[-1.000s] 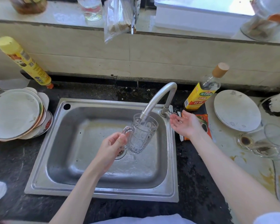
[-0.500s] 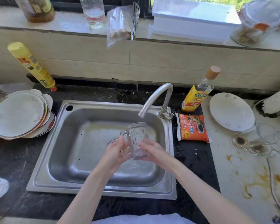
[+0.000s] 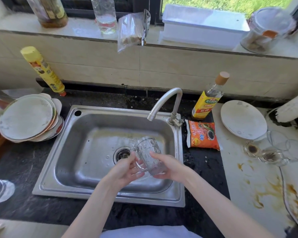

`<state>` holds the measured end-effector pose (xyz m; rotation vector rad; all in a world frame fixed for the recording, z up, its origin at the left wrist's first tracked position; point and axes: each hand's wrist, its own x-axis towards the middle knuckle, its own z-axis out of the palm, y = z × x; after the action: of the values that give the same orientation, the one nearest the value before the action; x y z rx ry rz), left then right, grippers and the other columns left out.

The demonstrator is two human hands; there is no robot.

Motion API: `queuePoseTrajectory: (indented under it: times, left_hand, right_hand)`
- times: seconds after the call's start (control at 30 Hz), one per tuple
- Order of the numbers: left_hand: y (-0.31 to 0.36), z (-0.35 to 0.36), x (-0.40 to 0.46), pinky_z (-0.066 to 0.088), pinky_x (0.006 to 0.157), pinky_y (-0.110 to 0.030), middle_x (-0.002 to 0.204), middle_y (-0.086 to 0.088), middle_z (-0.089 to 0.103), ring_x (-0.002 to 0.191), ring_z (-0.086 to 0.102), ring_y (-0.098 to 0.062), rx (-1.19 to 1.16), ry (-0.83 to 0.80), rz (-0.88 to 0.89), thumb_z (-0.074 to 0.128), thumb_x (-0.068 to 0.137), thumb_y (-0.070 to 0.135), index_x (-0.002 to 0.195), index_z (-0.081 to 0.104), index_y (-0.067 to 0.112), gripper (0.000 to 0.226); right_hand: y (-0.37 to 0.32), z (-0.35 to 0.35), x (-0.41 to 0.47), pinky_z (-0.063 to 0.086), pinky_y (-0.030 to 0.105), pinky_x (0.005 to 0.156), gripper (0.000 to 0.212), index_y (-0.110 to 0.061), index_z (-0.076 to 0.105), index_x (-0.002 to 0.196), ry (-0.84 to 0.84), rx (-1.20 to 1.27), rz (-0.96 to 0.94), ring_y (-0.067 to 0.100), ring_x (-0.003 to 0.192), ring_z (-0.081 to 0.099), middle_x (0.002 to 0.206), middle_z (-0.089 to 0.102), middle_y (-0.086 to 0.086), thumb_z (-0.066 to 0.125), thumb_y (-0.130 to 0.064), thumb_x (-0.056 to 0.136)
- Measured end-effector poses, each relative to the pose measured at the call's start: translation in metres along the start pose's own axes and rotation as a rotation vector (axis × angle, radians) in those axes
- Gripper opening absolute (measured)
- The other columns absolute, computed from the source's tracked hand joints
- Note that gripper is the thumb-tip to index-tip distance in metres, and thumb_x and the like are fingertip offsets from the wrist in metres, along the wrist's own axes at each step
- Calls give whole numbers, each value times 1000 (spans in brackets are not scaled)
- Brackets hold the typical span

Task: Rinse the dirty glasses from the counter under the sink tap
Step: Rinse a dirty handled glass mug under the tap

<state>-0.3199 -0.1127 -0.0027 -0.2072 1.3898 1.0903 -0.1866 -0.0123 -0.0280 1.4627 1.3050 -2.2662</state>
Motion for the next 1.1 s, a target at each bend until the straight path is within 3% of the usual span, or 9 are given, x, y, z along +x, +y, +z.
queuePoseTrajectory:
  times: [0.13,0.33,0.57,0.63,0.77,0.9,0.97,1.03,1.1]
  left_hand:
    - [-6,3,-7,48,86,-40,92,-8,70,90,65,-23,93,-28,75,45,97,32,74,54,10,33]
    - [-11,-4,-14,52,87,-39,115,-7,64,98,65,-23,421,-159,145,54,87,43,107,59,9,40]
    - [17,10,-28,54,82,-41,113,-7,58,92,67,-29,598,-479,214,74,50,54,143,25,24,110]
    - [18,13,-37,54,86,-40,110,-4,62,93,68,-26,778,-645,235,78,55,47,139,26,36,99]
    - [5,18,-56,51,92,-45,117,-13,63,101,65,-30,925,-896,220,80,64,38,123,46,41,68]
    - [-35,32,-73,50,92,-48,114,-21,63,97,64,-35,896,-1030,249,74,76,25,121,49,37,54]
    - [-65,41,-87,54,87,-43,111,-21,65,96,65,-34,810,-1064,196,73,76,19,120,49,32,52]
    - [-99,47,-102,56,76,-35,103,-12,70,91,67,-30,742,-1068,139,68,70,21,112,52,32,46]
    - [-134,50,-117,56,67,-30,94,-5,72,82,69,-23,690,-1075,97,69,71,20,107,54,31,40]
  right_hand:
    - [12,2,-12,56,34,79,75,-11,41,131,114,57,-87,19,81,69,108,66,10,74,-46,73]
    - [19,-12,-46,57,32,78,74,-16,44,133,309,8,-246,18,99,65,129,55,5,77,-41,72]
    - [36,3,-117,49,20,88,74,-28,45,135,453,-317,-382,0,106,57,118,59,-14,80,-38,70]
    - [43,16,-140,48,26,95,74,-31,45,134,504,-369,-389,0,107,58,120,59,-14,80,-38,69]
    - [71,41,-190,49,19,90,64,-33,49,129,602,-330,-429,-5,102,59,113,63,-18,79,-29,72]
    - [120,58,-223,48,29,95,64,-40,51,118,834,-6,-492,3,106,60,119,61,-12,81,-47,61]
    - [154,68,-237,50,36,93,70,-30,52,123,929,489,-577,15,106,62,125,59,2,82,-46,62]
    - [187,81,-257,54,41,86,70,-11,49,130,865,909,-606,24,100,64,124,58,14,74,-37,69]
    - [221,102,-281,56,41,82,61,-3,54,121,842,1019,-550,27,92,66,112,64,17,68,-37,72]
